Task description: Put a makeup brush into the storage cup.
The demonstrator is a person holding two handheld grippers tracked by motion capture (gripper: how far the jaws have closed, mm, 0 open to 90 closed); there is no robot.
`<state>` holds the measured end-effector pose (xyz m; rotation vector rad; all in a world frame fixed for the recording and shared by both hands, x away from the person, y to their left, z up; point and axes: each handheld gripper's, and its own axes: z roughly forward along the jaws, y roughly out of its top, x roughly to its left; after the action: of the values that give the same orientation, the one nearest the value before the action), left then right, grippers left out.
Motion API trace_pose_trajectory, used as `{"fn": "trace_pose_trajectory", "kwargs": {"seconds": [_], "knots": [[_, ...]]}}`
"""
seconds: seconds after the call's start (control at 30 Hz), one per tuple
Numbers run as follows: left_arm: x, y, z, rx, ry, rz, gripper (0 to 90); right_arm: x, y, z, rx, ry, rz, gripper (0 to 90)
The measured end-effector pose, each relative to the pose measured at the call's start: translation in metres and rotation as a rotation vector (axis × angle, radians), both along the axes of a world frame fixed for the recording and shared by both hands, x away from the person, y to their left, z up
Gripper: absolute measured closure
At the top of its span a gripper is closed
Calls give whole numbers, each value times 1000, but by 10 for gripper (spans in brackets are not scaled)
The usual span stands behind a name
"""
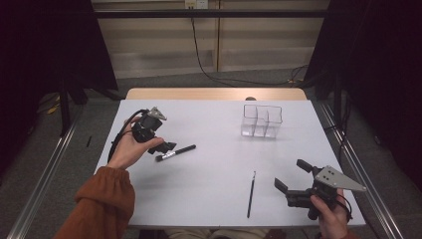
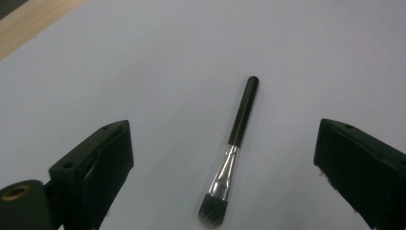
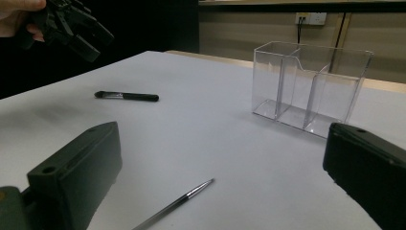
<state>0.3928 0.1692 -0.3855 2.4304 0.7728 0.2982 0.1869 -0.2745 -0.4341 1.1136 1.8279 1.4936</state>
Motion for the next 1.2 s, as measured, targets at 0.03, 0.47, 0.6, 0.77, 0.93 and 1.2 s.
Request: {"fn": "trace_pose_trajectory", "kwargs": {"seconds": [0.03,0.47,0.6,0.77,0.93,1.2], "knots": [[1,-1,0,9,-3,-5,56,0,0,0,0,0,1,0],[11,-8,-22,105,106,-42,40,0,0,0,-7,0,3,0],[13,-8,-27,136,132,-49,64,0,0,-1,-8,3,2,0],[15,-11,-34,167,159,-68,125,0,0,-1,-8,3,4,0],[16,-14,-41,204,174,-94,199,0,0,-1,-6,4,3,0],[21,-12,-49,238,193,-109,260,0,0,-1,-8,5,6,0]]}}
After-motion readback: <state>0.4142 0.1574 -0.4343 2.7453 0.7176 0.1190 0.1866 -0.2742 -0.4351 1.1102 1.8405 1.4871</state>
